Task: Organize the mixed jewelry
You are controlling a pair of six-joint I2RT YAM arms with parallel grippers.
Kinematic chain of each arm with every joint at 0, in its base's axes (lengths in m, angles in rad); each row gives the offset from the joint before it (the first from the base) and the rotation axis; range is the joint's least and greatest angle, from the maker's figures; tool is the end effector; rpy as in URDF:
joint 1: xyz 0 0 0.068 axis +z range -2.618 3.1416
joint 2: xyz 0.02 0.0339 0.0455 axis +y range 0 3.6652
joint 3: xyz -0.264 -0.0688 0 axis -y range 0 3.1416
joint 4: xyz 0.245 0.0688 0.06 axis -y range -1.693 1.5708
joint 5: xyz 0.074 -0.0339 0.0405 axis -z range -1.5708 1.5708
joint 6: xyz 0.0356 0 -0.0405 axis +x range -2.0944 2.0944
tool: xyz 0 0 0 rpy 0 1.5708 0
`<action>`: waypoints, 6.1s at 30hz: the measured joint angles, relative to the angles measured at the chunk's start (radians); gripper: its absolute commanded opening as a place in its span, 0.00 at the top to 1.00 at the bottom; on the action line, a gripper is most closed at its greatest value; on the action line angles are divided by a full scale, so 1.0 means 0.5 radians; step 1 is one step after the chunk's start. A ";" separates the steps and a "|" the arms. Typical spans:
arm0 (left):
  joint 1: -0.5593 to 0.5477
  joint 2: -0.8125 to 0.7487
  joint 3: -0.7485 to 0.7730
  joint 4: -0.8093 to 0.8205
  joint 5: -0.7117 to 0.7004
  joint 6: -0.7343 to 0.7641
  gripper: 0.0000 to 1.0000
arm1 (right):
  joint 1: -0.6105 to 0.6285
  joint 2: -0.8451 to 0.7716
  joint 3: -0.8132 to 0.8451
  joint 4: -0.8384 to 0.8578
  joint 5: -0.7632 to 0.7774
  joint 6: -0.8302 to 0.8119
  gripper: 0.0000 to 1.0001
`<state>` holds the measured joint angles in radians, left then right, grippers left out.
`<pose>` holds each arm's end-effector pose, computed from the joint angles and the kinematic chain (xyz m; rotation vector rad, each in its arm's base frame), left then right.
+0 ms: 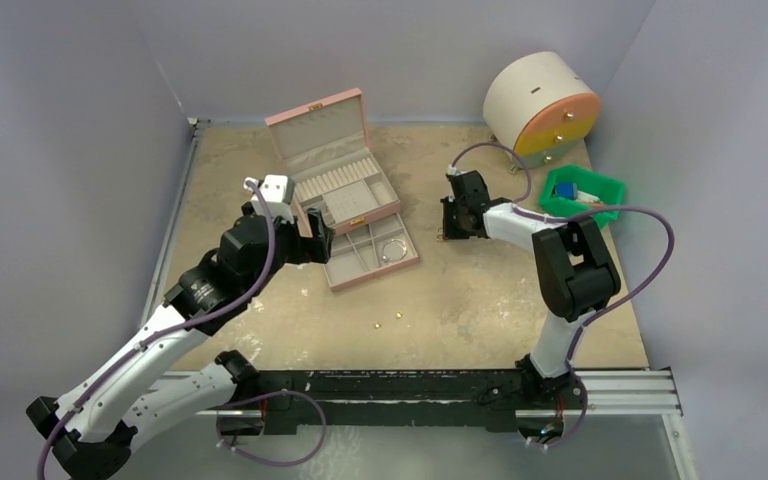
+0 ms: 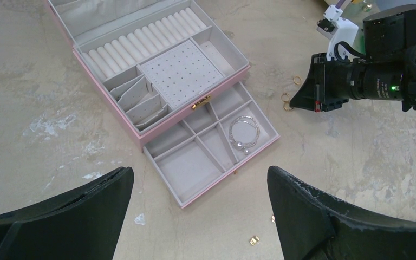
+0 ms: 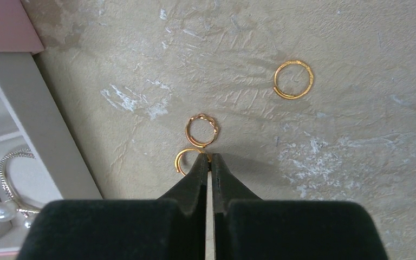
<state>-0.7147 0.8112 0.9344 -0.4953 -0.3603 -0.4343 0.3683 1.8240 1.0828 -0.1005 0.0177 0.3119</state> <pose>0.1396 -0.1045 0.3556 0.0319 1.9405 -0.4205 0.3551 0.1364 0.1662 -0.0604 2.4323 0.2894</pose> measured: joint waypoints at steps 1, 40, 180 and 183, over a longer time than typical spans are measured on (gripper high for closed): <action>0.000 -0.005 0.000 0.000 0.000 0.000 0.07 | 0.002 -0.001 0.000 0.000 0.002 0.000 1.00; 0.001 0.068 -0.485 0.703 0.917 -0.916 0.36 | 0.969 -1.428 -0.462 0.003 0.080 0.350 1.00; 0.000 -0.225 -0.695 1.687 1.927 -1.138 1.00 | 0.798 -1.762 -0.652 1.112 -1.563 0.969 0.73; 0.000 -0.228 -0.695 1.688 1.927 -1.138 1.00 | 0.798 -1.762 -0.652 1.112 -1.562 0.970 0.75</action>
<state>-0.7147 0.6971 0.5869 0.3489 0.6033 -1.0035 0.7673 0.9432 0.7567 0.4557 -0.7631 0.7971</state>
